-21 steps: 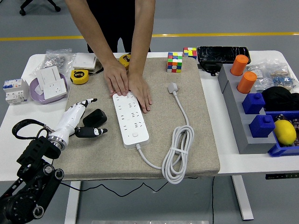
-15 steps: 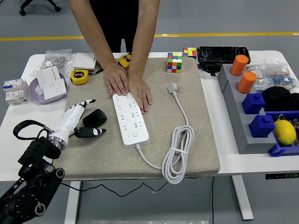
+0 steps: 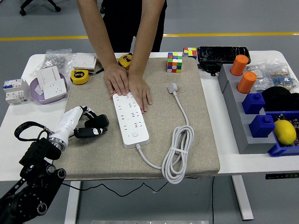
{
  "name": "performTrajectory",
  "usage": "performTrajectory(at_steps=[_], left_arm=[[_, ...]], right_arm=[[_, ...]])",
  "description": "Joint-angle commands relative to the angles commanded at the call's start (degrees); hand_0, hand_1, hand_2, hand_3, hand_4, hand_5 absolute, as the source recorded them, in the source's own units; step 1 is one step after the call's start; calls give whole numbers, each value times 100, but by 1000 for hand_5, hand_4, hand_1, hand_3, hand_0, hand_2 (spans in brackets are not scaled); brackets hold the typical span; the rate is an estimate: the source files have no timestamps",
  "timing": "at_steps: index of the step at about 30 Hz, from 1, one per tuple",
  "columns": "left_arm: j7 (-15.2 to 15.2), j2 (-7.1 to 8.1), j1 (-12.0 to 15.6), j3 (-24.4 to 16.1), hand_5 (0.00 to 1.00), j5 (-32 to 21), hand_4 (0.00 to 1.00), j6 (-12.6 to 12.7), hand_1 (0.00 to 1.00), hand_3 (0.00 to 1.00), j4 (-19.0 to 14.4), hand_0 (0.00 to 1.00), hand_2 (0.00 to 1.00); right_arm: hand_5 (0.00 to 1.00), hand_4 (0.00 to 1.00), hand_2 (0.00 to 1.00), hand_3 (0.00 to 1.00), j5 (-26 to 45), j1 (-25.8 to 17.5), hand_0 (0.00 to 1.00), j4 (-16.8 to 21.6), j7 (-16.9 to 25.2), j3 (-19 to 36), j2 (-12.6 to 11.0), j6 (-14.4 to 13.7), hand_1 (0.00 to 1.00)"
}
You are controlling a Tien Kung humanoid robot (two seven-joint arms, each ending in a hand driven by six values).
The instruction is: Pick up the plug,place it near the board,insert it into the board,press the button
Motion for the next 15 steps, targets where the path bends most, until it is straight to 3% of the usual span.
performTrajectory(at_steps=[4, 5, 10, 11, 15], left_arm=[[-23, -13, -56, -4, 334, 224, 646, 176, 635, 400, 68, 725, 420], [-31, -14, -65, -1, 255, 236, 492, 215, 565, 371, 81, 678, 397], [-96, -18, -118, -8, 255, 236, 492, 469, 565, 371, 139, 678, 397], [-102, -16, -121, -8, 201, 236, 438, 481, 530, 378, 138, 657, 390], [-105, 19, -119, 24, 201, 236, 438, 459, 530, 378, 60, 657, 390]], right_arm=[[687, 998, 718, 724, -1, 15, 877, 0, 4, 17, 5, 3, 729], [687, 998, 718, 724, 0, 15, 877, 0, 5, 17, 6, 4, 729], [687, 998, 718, 724, -3, 21, 877, 0, 6, 42, 2, 3, 729], [687, 998, 718, 724, -6, 21, 876, 0, 5, 47, 2, 3, 729], [687, 998, 718, 724, 3, 24, 876, 0, 8, 51, 4, 2, 729]])
